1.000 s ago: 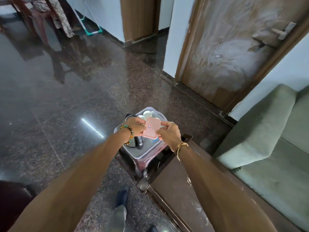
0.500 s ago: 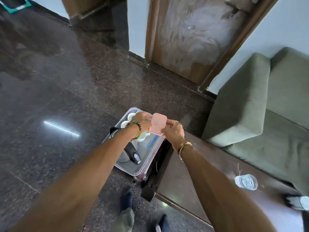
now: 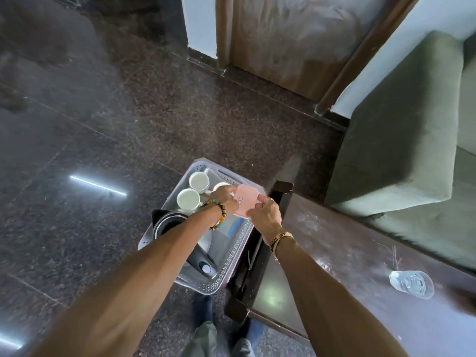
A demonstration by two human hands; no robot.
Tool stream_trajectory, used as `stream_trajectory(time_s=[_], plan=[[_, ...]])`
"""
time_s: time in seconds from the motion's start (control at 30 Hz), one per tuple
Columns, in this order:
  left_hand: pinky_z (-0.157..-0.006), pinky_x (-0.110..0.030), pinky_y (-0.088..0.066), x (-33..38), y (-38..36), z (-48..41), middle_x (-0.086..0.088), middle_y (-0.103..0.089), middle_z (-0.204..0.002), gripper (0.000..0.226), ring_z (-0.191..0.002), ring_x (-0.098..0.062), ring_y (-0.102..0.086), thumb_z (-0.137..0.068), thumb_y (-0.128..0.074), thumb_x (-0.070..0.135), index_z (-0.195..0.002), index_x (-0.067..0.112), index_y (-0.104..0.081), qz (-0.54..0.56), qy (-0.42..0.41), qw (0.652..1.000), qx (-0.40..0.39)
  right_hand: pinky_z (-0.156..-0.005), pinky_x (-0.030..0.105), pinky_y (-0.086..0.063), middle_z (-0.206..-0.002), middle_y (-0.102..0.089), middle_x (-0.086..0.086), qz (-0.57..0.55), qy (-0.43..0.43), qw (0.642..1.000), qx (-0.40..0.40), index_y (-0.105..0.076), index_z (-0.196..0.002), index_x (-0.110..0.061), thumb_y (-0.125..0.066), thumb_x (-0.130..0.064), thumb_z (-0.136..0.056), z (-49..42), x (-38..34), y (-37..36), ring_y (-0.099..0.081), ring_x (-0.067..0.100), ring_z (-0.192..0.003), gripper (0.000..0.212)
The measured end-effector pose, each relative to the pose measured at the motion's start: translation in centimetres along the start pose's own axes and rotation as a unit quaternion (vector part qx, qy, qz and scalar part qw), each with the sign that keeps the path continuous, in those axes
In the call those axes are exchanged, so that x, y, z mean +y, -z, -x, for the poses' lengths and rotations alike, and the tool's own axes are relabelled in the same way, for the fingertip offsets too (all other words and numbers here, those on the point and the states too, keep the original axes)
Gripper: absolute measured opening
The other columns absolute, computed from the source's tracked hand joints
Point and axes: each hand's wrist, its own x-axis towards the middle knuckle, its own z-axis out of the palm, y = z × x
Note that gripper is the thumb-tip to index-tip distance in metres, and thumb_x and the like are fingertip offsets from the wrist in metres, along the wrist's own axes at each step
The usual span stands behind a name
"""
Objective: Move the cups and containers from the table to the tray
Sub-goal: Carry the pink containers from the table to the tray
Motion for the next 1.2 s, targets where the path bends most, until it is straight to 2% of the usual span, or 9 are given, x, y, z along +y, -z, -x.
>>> stream_trajectory(time_s=[0.1, 0.23, 0.37, 0.47, 0.6, 0.77, 0.93, 1.07, 1.2], plan=[[-0.097, -0.036, -0.05, -0.5, -1.2, -1.8, -0.013, -0.063, -0.127, 0.058, -0.116, -0.027, -0.059, -0.084, -0.056, 0.002, -0.14, 0.014, -0.046, -0.011, 0.015, 1.0, -0.015, -0.075, 0.027, -0.057, -0.108, -0.072, 0.006, 0.018, -0.005, 1.0, -0.017, -0.064, -0.128, -0.018, -0.059, 0.0, -0.077, -1.6, 0.6, -0.5, -0.068, 0.024, -0.097, 0.055], [-0.087, -0.027, -0.052, -0.7, -2.2, -3.5, -0.011, -0.066, -0.122, 0.061, -0.111, -0.025, -0.062, -0.082, -0.054, 0.001, -0.141, 0.018, -0.047, -0.031, 0.031, 0.999, -0.023, -0.068, 0.021, -0.052, -0.107, -0.074, 0.005, 0.033, -0.014, 0.999, -0.018, -0.067, -0.124, -0.017, -0.064, -0.001, -0.077, -3.1, 1.3, -0.7, -0.069, 0.022, -0.098, 0.049], [-0.096, -0.04, -0.052, -0.9, -3.1, -4.3, -0.014, -0.066, -0.123, 0.064, -0.113, -0.028, -0.061, -0.081, -0.056, -0.002, -0.142, 0.015, -0.045, -0.031, 0.043, 0.998, -0.04, -0.081, 0.031, -0.058, -0.111, -0.073, 0.007, 0.069, -0.005, 0.998, -0.014, -0.068, -0.123, -0.015, -0.064, -0.003, -0.077, -4.0, 1.6, -1.1, -0.069, 0.025, -0.1, 0.048], [-0.096, -0.04, -0.053, -1.1, -3.4, -4.9, -0.014, -0.068, -0.118, 0.055, -0.111, -0.028, -0.063, -0.08, -0.057, -0.002, -0.133, 0.012, -0.055, -0.063, 0.035, 0.997, -0.033, -0.09, 0.037, -0.057, -0.12, -0.064, 0.012, 0.096, 0.0, 0.995, -0.009, -0.064, -0.128, -0.012, -0.06, -0.002, -0.078, -4.5, 1.8, -1.5, -0.066, 0.029, -0.102, 0.051], [-0.092, -0.037, -0.055, -1.6, -3.6, -5.5, -0.011, -0.07, -0.113, 0.055, -0.106, -0.027, -0.064, -0.075, -0.056, -0.003, -0.128, 0.014, -0.058, -0.054, 0.032, 0.998, -0.019, -0.096, 0.032, -0.051, -0.129, -0.047, 0.012, 0.132, -0.011, 0.991, -0.008, -0.058, -0.132, -0.008, -0.056, -0.002, -0.081, -4.9, 2.2, -1.9, -0.058, 0.031, -0.111, 0.052], [-0.086, -0.033, -0.054, -1.2, -3.3, -4.9, -0.014, -0.068, -0.112, 0.049, -0.105, -0.029, -0.063, -0.077, -0.062, 0.001, -0.125, 0.011, -0.059, -0.122, -0.004, 0.993, -0.006, -0.09, 0.029, -0.047, -0.128, -0.049, 0.012, 0.15, -0.013, 0.988, -0.021, -0.055, -0.133, -0.008, -0.06, -0.008, -0.084, -4.6, 2.0, -2.2, -0.056, 0.03, -0.112, 0.049], [-0.089, -0.033, -0.049, -0.2, -2.2, -3.8, -0.018, -0.063, -0.121, 0.044, -0.111, -0.031, -0.059, -0.082, -0.06, 0.007, -0.126, 0.005, -0.056, -0.169, -0.019, 0.985, -0.008, -0.097, 0.037, -0.05, -0.128, -0.056, 0.014, 0.16, -0.009, 0.987, -0.019, -0.059, -0.126, -0.005, -0.06, -0.007, -0.082, -3.6, 1.1, -1.5, -0.058, 0.031, -0.114, 0.044], [-0.101, -0.038, -0.046, 0.9, -1.1, -2.2, -0.018, -0.06, -0.13, 0.041, -0.119, -0.031, -0.057, -0.091, -0.059, 0.013, -0.13, 0.001, -0.054, -0.169, -0.041, 0.985, 0.001, -0.096, 0.034, -0.046, -0.128, -0.053, 0.013, 0.161, -0.011, 0.987, -0.004, -0.056, -0.122, -0.003, -0.06, -0.009, -0.083, -2.4, 0.1, 0.1, -0.054, 0.03, -0.116, 0.039], [-0.099, -0.036, -0.047, 2.2, 0.2, -0.2, -0.014, -0.062, -0.128, 0.037, -0.117, -0.03, -0.059, -0.09, -0.06, 0.016, -0.125, 0.005, -0.058, -0.172, -0.063, 0.983, 0.01, -0.094, 0.031, -0.043, -0.131, -0.052, 0.012, 0.152, 0.009, 0.988, 0.016, -0.054, -0.124, -0.004, -0.062, -0.013, -0.085, -0.4, -0.9, 2.4, -0.054, 0.029, -0.119, 0.041]])
